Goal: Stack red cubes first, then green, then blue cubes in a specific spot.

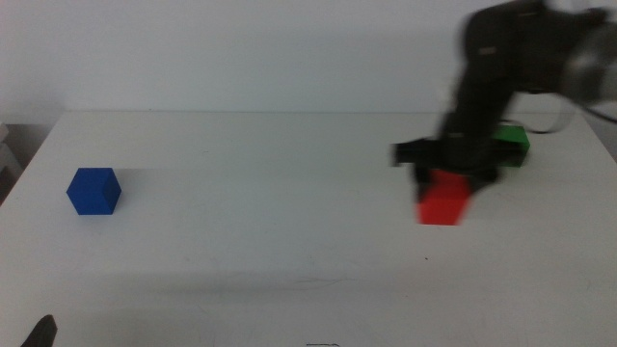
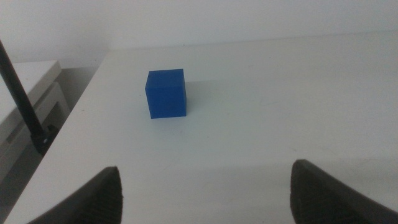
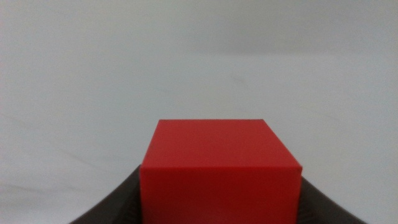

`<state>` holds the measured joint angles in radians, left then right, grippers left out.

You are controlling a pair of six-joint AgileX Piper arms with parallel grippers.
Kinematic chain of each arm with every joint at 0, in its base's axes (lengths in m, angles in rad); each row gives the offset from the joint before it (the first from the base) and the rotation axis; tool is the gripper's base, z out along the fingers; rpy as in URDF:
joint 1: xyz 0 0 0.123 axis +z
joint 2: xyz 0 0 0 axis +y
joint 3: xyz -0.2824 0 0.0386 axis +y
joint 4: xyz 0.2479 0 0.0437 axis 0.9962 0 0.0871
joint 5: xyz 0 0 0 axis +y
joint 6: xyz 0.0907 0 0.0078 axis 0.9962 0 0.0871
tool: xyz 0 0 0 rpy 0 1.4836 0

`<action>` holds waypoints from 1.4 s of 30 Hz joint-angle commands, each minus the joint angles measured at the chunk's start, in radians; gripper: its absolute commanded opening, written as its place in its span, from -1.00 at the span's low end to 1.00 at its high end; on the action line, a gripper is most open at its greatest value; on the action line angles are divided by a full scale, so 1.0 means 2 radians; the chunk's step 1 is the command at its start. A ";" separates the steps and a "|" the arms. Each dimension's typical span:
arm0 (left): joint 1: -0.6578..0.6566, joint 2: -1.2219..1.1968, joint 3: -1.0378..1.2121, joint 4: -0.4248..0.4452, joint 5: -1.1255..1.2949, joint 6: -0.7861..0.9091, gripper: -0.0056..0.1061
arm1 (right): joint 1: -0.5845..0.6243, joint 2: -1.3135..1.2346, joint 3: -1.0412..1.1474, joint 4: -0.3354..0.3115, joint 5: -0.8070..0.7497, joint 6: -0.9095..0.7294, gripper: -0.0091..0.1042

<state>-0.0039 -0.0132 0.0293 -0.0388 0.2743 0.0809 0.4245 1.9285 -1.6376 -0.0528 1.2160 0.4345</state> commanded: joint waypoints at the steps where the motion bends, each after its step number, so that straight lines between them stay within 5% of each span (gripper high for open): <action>1: -0.002 -0.009 -0.001 -0.004 -0.041 -0.002 0.73 | 0.030 0.007 -0.059 -0.012 0.042 0.027 -0.86; 6: -0.002 -0.009 -0.001 -0.004 -0.041 -0.002 0.73 | 0.077 0.063 -0.130 0.014 0.042 0.059 -0.86; 15: -0.002 -0.009 -0.001 -0.004 -0.041 -0.002 0.73 | 0.126 0.113 -0.167 0.007 0.038 0.103 -0.86; 33: -0.002 -0.009 -0.001 -0.004 -0.041 -0.002 0.73 | 0.150 0.151 -0.170 0.017 0.040 0.142 -0.86; 39: -0.002 -0.009 -0.001 -0.004 -0.041 -0.002 0.73 | 0.150 0.155 -0.170 0.018 0.040 0.149 -0.60; 40: -0.002 -0.009 -0.001 -0.004 -0.041 -0.002 0.73 | 0.150 0.155 -0.170 0.018 0.040 0.149 -0.46; 42: -0.002 -0.009 -0.001 -0.004 -0.041 -0.002 0.73 | 0.150 0.155 -0.170 0.018 0.038 0.149 0.17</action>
<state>-0.0039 -0.0132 0.0293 -0.0388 0.2743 0.0809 0.7212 2.2884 -1.9578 -0.0140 1.2243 0.7295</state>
